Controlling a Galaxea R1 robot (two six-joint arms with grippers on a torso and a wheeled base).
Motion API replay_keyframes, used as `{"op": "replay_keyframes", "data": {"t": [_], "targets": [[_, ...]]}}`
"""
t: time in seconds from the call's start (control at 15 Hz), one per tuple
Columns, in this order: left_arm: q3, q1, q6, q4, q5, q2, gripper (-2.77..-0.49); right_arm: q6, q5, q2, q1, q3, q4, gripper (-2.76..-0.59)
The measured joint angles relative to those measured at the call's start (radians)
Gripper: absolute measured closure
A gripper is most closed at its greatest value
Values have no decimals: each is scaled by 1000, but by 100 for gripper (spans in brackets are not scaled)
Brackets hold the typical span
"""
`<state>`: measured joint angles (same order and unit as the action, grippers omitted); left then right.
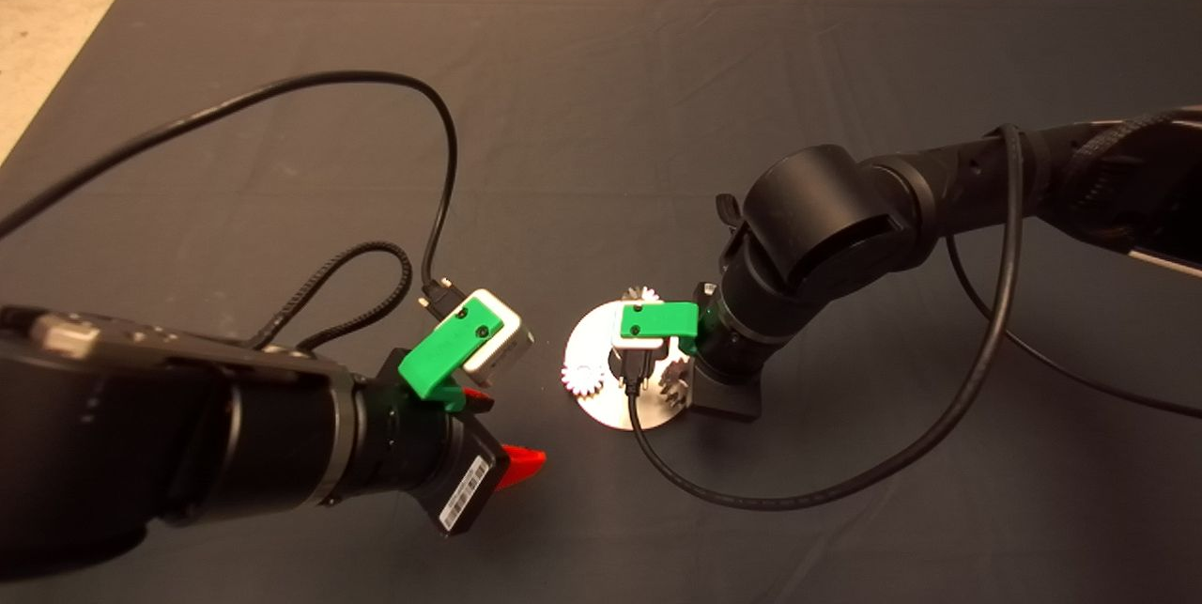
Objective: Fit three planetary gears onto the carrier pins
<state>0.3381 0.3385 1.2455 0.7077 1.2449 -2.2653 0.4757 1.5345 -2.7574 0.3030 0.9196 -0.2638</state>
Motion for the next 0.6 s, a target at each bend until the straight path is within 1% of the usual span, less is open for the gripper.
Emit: {"op": "replay_keyframes", "data": {"t": [0.27,0.4,0.6], "targets": [[0,0,0,0,-1,2,-146,0,0,1,-5,0,0,-90],[0,0,0,0,-13,3,-146,0,0,1,-12,0,0,-90],[0,0,0,0,-15,8,-146,0,0,1,-22,0,0,-90]]}}
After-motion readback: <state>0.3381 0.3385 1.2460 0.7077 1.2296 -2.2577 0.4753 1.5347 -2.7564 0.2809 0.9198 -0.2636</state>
